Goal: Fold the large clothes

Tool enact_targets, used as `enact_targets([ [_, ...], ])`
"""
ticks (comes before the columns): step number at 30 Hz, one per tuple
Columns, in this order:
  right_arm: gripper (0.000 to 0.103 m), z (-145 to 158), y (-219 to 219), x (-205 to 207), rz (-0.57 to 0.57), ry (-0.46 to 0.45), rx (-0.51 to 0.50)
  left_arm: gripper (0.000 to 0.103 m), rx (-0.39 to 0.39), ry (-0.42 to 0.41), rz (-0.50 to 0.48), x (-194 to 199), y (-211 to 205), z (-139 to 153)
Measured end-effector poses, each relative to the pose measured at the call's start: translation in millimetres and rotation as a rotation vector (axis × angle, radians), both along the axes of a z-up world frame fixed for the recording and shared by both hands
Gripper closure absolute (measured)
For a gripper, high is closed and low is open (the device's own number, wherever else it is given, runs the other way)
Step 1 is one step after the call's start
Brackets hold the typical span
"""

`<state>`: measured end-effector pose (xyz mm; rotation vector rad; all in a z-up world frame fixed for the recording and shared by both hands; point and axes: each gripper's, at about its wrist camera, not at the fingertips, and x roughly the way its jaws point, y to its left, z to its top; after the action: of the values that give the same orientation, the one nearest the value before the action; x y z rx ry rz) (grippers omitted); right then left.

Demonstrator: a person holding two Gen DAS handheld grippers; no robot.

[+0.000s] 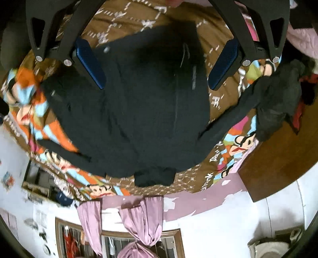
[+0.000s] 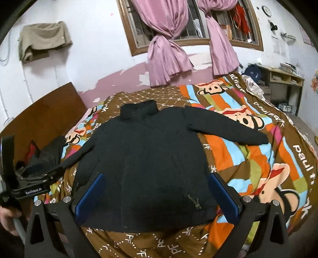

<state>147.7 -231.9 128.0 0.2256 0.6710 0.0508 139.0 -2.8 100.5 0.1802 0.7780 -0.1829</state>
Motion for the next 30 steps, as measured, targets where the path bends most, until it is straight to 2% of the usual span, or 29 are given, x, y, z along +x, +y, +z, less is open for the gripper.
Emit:
enact_targets([
  [3, 0.0, 30.6, -5.6, 21.4, -0.08, 0.045, -0.114, 0.002, -0.075, -0.026, 0.024, 17.1, 1.5, 23.6],
  [7, 0.0, 60.1, 0.1, 39.0, -0.076, 0.057, -0.284, 0.002, -0.145, -0.106, 0.093, 36.2, 3.9, 44.6],
  [8, 0.0, 61.8, 0.8, 41.5, -0.069, 0.065, -0.3, 0.002, -0.163, -0.107, 0.118, 43.7, 2.3, 46.2],
  [12, 0.0, 63.4, -9.5, 53.9, -0.086, 0.076, -0.231, 0.002, -0.179, -0.029, 0.159, 69.1, -9.4, 48.6],
  [16, 0.0, 51.8, -30.4, 88.8, -0.133, 0.126, -0.14, 0.002, -0.17, -0.054, 0.137, 71.2, -28.4, 49.7],
  [21, 0.0, 40.1, -70.6, 139.8, -0.205, 0.117, -0.088, 0.002, -0.051, -0.093, 0.095, 79.1, -48.8, 41.0],
  [23, 0.0, 28.6, -95.3, 165.7, -0.235, 0.096, -0.089, 0.002, -0.021, -0.085, 0.077, 88.5, -56.0, 37.2],
  [26, 0.0, 1.6, -136.8, 206.3, -0.275, 0.122, -0.085, 0.002, -0.046, -0.055, 0.043, 114.6, -67.4, 32.0],
  [30, 0.0, -46.1, -201.2, 246.5, -0.384, 0.131, 0.017, 0.002, -0.063, -0.076, 0.025, 161.4, -87.8, 19.9],
])
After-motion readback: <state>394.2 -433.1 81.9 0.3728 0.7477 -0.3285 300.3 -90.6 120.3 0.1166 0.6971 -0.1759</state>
